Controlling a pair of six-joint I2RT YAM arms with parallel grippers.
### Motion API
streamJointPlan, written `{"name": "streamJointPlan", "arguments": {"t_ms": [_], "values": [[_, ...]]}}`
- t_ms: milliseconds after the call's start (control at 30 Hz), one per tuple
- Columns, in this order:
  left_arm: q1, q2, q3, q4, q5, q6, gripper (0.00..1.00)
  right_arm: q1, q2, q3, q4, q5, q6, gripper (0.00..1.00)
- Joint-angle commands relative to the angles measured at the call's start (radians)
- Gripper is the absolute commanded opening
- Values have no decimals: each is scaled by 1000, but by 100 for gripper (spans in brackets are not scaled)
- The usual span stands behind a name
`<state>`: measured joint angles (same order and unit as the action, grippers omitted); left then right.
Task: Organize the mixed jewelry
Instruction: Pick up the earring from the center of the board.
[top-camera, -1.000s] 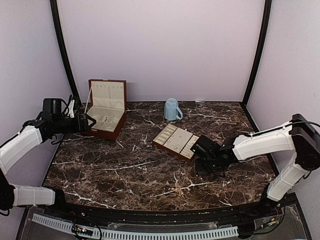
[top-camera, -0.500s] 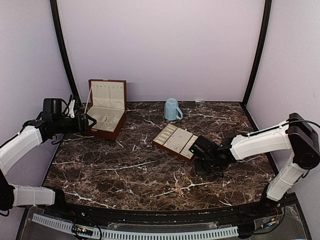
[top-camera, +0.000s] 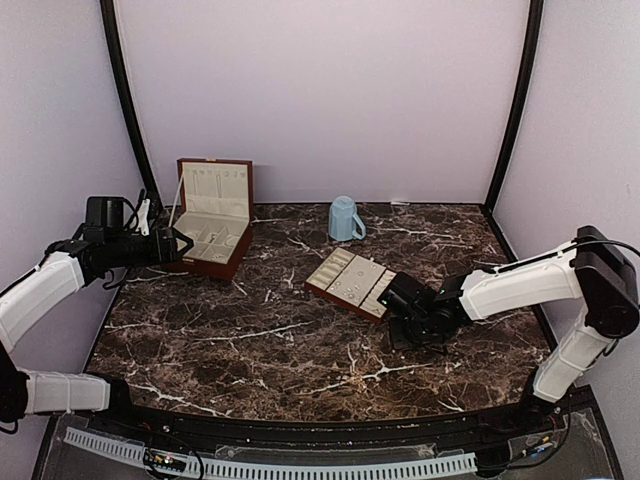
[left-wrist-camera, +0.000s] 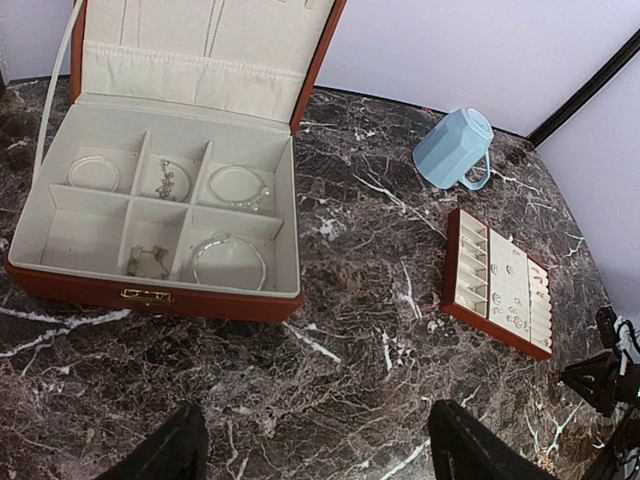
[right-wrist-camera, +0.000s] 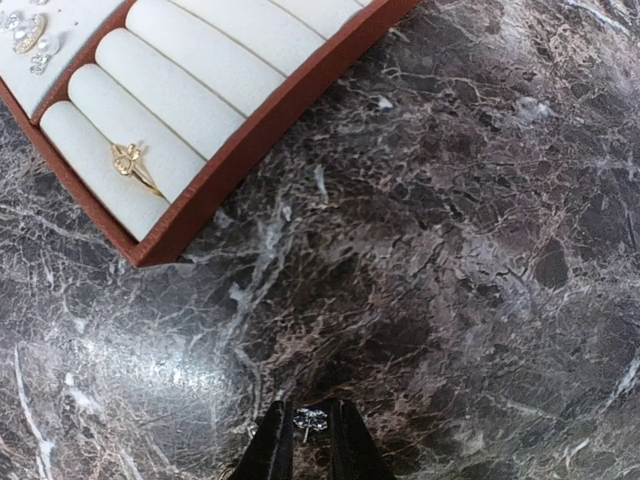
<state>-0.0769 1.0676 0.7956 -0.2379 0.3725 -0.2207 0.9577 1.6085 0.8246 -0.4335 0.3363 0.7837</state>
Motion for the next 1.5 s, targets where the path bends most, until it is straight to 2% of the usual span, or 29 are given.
{"name": "streamJointPlan", "arguments": {"t_ms": [0,533,633,733,833,933,1067,1300,1467], "values": [[-6,-24,19,-24,-8,4,79,10,8,10,13,15,12,14],[-51,-31,16,-25,-47,-2,78,10,-80,-49,101,15,31,12],[-134,-51,-12,1,-88,-50,77,10,-102,-62,136,9,31,12],[-233,-78,-106,166,-109,-202,75,10,-120,-65,180,-1,18,12],[-407,-62,-180,298,-168,-346,74,9,-141,-65,220,-27,5,12],[-580,8,-170,403,-247,-413,74,10,-166,-61,256,-46,-8,12],[-732,120,-146,557,-266,-474,74,10,-208,-68,337,-92,-25,13],[-893,377,-98,745,-229,-566,74,24,-275,-64,429,-125,-40,14],[-960,489,-19,803,-219,-593,74,41,-290,-49,464,-131,-52,14]]}}
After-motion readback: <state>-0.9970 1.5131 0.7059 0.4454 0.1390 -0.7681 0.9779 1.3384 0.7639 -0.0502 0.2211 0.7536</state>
